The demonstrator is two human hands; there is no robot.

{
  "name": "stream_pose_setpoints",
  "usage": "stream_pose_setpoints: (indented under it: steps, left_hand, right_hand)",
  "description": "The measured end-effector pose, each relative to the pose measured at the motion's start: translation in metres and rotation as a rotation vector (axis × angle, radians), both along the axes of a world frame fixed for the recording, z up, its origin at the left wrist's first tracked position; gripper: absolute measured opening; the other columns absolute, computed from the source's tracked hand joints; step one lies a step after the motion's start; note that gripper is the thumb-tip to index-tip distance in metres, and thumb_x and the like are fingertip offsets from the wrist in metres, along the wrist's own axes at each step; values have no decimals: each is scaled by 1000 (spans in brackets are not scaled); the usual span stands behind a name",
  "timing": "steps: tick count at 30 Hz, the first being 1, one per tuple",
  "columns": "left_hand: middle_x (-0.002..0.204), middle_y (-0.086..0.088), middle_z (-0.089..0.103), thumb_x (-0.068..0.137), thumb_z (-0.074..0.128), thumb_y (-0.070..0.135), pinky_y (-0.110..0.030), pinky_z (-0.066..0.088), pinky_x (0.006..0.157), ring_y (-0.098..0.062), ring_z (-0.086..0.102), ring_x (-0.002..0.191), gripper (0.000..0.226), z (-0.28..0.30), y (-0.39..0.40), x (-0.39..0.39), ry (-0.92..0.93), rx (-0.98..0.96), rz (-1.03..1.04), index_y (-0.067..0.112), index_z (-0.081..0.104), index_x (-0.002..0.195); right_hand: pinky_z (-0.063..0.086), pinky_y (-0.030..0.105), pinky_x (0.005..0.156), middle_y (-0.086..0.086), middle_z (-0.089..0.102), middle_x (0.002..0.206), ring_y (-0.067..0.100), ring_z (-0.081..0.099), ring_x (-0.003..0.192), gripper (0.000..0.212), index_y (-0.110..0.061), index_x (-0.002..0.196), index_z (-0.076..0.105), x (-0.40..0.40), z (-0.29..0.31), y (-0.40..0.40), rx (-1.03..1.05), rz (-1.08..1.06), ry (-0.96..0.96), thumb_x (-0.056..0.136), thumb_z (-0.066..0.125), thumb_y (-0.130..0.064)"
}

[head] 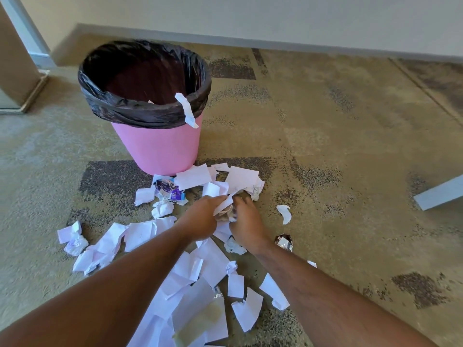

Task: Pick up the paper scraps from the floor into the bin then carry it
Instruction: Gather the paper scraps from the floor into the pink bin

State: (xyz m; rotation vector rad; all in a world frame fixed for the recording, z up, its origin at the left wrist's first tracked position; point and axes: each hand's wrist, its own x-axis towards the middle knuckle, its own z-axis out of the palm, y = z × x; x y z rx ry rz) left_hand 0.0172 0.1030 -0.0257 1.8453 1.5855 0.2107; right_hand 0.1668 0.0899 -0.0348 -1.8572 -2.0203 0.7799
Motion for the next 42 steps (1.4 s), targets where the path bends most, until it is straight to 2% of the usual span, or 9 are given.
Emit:
stream_pose_setpoints:
  steps: [3,9,13,18,23,30,35,40,42]
  left_hand:
    - [143,-3,57,89,62,-1,-41,48,107,-25,56,125,69,14,1,0,-29,15,-2,27,46,150]
    - [139,-3,57,88,61,7,-40,49,103,-27,56,123,64,53,3,-6,-53,140,5,29,49,147]
    - [128,-3,59,93,64,18,-27,44,89,-24,59,114,56,91,7,-13,-64,344,30,27,48,146]
    - [140,-5,54,96,61,18,-31,44,93,-26,55,121,54,159,11,-24,-92,626,68,22,48,148]
    - [142,-8,50,94,62,23,-41,51,92,-30,60,115,57,206,25,-46,-13,749,95,24,46,149]
    - [142,-8,51,95,61,22,-41,48,95,-32,56,121,57,226,49,-75,25,802,147,26,44,150]
    - [143,-10,50,92,61,17,-43,47,96,-33,55,123,62,236,65,-89,67,816,158,25,43,151]
    - [143,-12,50,96,57,16,-43,48,96,-35,55,124,58,239,85,-104,68,838,165,24,43,151]
    - [143,-13,49,97,55,16,-42,47,95,-36,55,123,57,235,96,-111,80,832,150,23,41,152]
  right_hand:
    - [43,29,75,5,53,111,24,54,100,38,-15,110,60,-2,14,-1,55,-12,30,80,61,8]
    - [27,20,53,0,43,95,11,41,69,35,-21,88,43,-7,59,0,144,-41,91,79,52,11]
    - [33,20,60,-3,47,103,16,52,82,32,-15,110,61,-19,95,9,254,-98,206,85,56,4]
    - [54,38,80,-4,51,112,20,61,97,39,-19,121,63,-43,150,31,426,-92,413,85,72,-8]
    - [54,31,79,-4,51,109,15,59,93,41,-20,121,63,-64,191,55,572,-64,466,83,77,-10]
    - [48,28,72,0,51,105,15,55,86,41,-14,122,64,-95,213,86,650,-25,421,83,74,-6]
    - [51,34,77,6,54,113,19,57,90,46,-13,125,61,-113,220,103,635,-17,447,81,75,-12]
    - [45,26,77,6,51,117,19,58,93,51,-14,131,58,-130,226,123,586,-7,465,83,74,-15]
    - [48,32,81,8,52,115,23,58,93,46,-13,128,59,-137,225,133,555,-19,435,84,73,-13]
